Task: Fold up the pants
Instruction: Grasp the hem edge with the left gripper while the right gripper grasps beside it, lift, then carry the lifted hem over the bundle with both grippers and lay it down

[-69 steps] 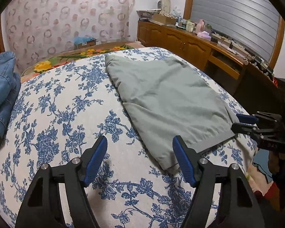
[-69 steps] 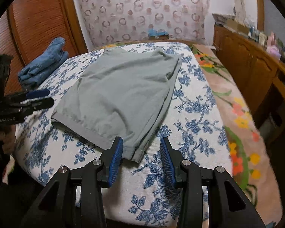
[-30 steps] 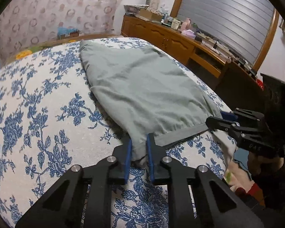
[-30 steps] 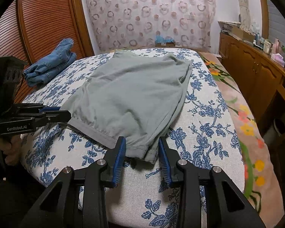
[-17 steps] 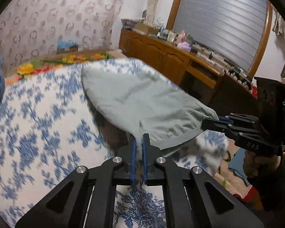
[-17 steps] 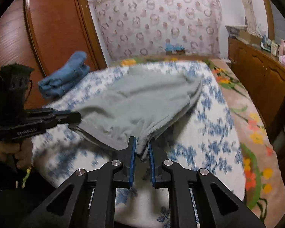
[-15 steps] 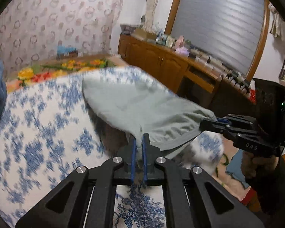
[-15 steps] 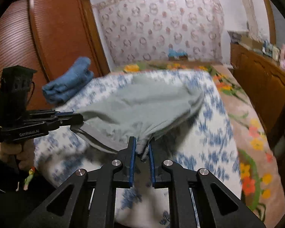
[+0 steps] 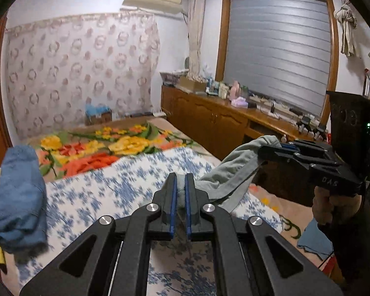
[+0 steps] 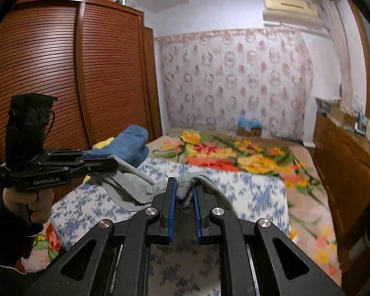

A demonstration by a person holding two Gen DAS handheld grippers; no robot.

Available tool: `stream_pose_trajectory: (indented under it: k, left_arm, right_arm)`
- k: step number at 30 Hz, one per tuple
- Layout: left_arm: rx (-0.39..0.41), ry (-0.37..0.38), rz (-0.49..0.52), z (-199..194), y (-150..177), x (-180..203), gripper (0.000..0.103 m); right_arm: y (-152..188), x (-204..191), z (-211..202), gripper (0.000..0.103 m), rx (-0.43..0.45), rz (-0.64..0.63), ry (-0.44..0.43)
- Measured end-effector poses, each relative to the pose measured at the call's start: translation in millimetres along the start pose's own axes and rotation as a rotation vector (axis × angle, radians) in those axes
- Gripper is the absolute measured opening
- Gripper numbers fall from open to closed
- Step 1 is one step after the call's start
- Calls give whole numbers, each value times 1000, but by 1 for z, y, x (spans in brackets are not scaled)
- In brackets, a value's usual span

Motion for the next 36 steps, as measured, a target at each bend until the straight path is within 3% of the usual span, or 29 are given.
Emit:
stream_pose_trajectory:
  k: [4,14,21,25,31,36]
  left_arm:
    - [42,-36,7,-9,-21,-10,7]
    - [59,-192,-17,20,-66,-72,6]
    - [122,-304,-27,15,-112,-110,6]
    - [95,-315,-19,15,-91,-114,6]
    - [-35,-298,-23,38,-25,-116,6]
    - [-81,-284,-44,45,-6,-121,6]
  right_arm:
    - [-18,-5,5,12,33,-31,-6]
    - [-46,10,93,12,7,-46,8]
    - [-93,7,144,12,89,-65,53]
    - [-72,0,161,12,60,-39,22]
    - [-5,-9,194,12,-90,-39,-8]
    - [6,-15,206,12,-145,-57,-20]
Point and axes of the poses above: each gripper's, at about its wrist camera, not at the fingertips, and z roughly the way its jaws point, x to its right, y to its underside, the point moved 3 cm from there along z, roughly the way its jaws point, and after that the axes turned 1 degree about z, right-handed, at the moved point
